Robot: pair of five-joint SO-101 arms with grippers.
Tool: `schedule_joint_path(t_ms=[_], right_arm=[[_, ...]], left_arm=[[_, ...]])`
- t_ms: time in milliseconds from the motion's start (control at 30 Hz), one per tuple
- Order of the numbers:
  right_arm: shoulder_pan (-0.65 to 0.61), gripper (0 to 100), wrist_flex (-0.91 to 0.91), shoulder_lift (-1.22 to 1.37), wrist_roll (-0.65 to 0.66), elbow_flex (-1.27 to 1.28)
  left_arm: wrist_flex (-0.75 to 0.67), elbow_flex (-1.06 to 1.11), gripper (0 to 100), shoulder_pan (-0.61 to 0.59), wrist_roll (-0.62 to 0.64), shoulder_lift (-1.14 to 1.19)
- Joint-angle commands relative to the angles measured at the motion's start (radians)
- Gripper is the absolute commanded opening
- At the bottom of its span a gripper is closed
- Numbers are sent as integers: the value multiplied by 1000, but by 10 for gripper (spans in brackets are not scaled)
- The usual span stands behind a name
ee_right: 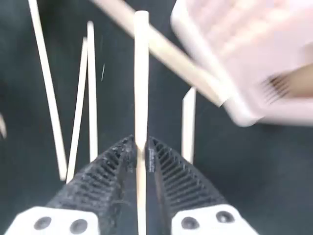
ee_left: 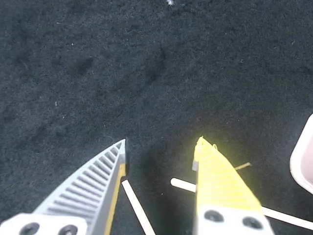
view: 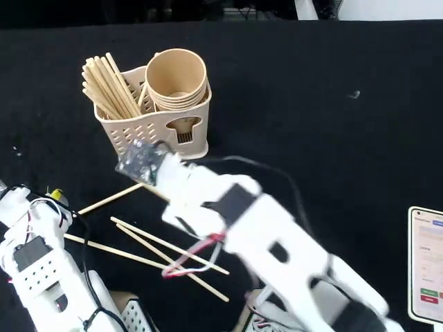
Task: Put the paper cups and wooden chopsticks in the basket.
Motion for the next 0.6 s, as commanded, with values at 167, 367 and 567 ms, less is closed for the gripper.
schedule_joint_path(t_ms=[167,367,567], right_arm=[[9,11,-413,-234,-166,-119],[11,11,-933,-110,-236,-120],[32,11,-1191,96,-236,-145]], left_arm=[[-14,-7,227,-8,6,-6],[-12,-7,227,-8,6,-6],[-11,-7,227,-10,6,-6]])
